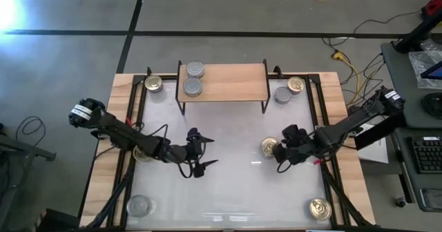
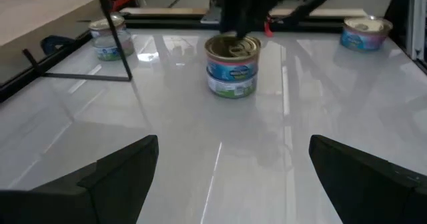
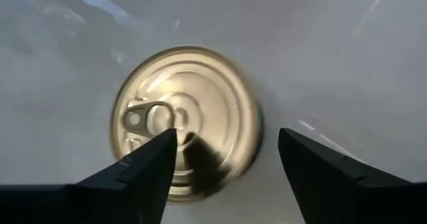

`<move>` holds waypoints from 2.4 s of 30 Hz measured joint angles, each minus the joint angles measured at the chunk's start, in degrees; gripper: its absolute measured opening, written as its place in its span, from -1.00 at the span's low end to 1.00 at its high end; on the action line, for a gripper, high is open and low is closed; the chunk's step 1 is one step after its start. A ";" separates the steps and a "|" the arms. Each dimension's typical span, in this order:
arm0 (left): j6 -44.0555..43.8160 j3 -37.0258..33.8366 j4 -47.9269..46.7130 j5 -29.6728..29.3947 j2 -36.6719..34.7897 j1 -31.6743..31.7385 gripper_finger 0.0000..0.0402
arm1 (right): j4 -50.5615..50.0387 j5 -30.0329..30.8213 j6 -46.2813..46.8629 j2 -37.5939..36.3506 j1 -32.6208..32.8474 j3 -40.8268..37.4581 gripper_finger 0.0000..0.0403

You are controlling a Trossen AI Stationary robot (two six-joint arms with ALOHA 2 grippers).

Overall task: Stack canned seafood by type on shelf
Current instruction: Remove the blue tuna can from the green tuna can

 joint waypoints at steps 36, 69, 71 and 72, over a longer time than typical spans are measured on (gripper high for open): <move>2.92 31.70 3.83 -10.16 43.93 7.02 0.85 | 22.57 -1.81 -22.09 9.73 0.00 -1.04 -0.14; 1.15 18.95 5.72 -9.72 28.06 3.19 0.85 | 1.39 -0.99 -32.16 10.06 10.78 9.80 0.55; 2.02 18.44 7.97 -7.48 28.10 3.23 0.85 | 1.92 -0.93 -30.98 11.16 11.99 8.97 0.63; 2.64 18.59 8.44 -5.84 28.48 3.26 0.85 | 3.11 -0.78 -30.94 11.91 12.08 8.68 0.65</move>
